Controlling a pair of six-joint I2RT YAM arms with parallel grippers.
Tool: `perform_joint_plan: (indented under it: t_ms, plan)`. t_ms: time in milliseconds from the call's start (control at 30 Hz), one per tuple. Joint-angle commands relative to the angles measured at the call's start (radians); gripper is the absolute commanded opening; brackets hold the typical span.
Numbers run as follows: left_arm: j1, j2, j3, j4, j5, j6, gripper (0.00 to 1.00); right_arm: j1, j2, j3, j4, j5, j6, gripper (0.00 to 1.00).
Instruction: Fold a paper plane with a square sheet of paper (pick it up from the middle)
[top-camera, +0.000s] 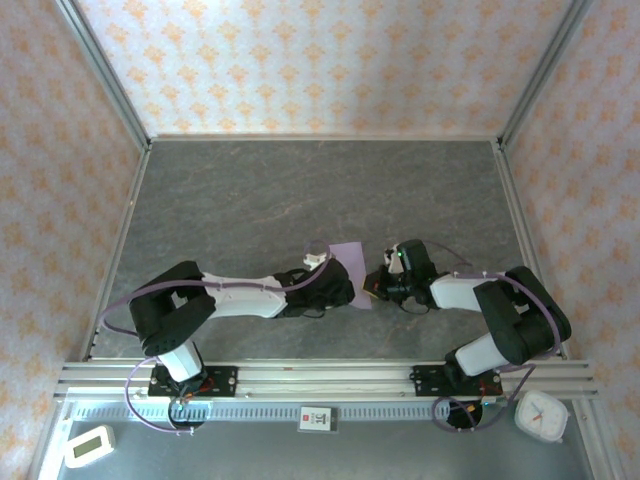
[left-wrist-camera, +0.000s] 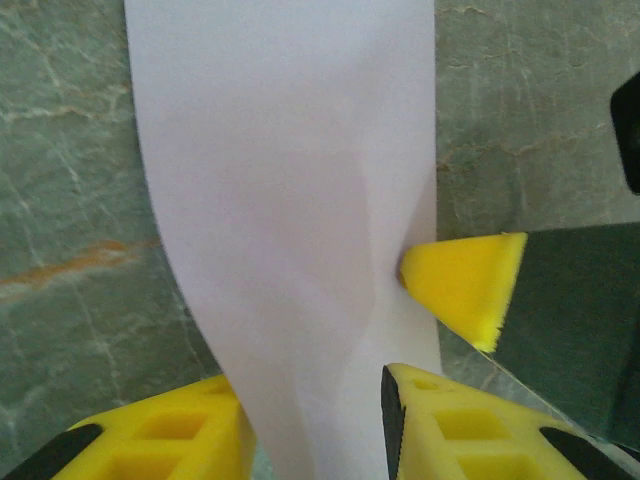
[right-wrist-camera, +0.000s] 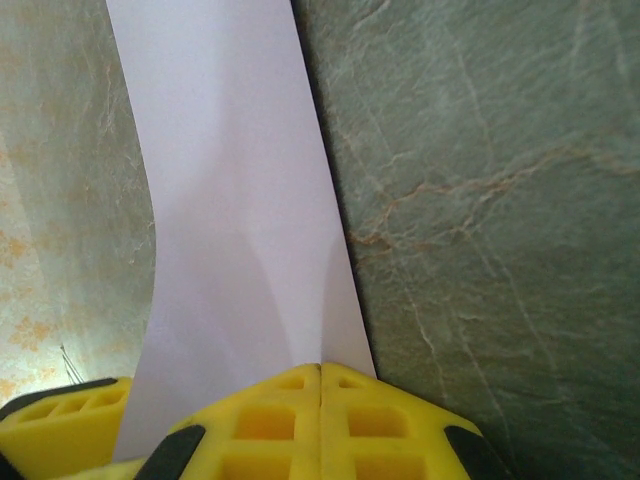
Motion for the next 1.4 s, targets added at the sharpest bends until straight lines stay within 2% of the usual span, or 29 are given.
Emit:
perform_joint_plan:
  t_ms: [0,300,567,733,933,1067,1300,1367]
  plan:
    - [0.026,0.003,-0.025,0.043,0.028,0.051,0.37,-0.008,0.025,-0.018,-0.113,0.045,-0.022,0.00]
    - [0.082,0.016,-0.018,0.041,0.081,0.120,0.32,-0.011,0.023,-0.020,-0.117,0.057,-0.017,0.00]
    - [0.100,0.034,0.004,0.042,0.115,0.164,0.12,-0.013,0.023,-0.008,-0.123,0.059,-0.020,0.00]
    - [0.113,0.026,0.025,0.031,0.148,0.169,0.01,-0.018,-0.002,0.056,-0.199,0.059,-0.068,0.00]
    - [0.114,0.027,0.068,-0.010,0.185,0.118,0.00,-0.018,-0.064,0.193,-0.335,0.050,-0.133,0.01]
    - [0.114,0.042,0.105,-0.053,0.204,0.052,0.00,-0.017,-0.109,0.240,-0.398,0.052,-0.152,0.07]
    - [0.116,0.065,0.143,-0.110,0.246,-0.144,0.00,0.017,-0.198,0.225,-0.476,0.111,-0.196,0.36]
    - [0.116,0.076,0.141,-0.109,0.265,-0.195,0.00,0.040,-0.217,0.214,-0.492,0.132,-0.215,0.41]
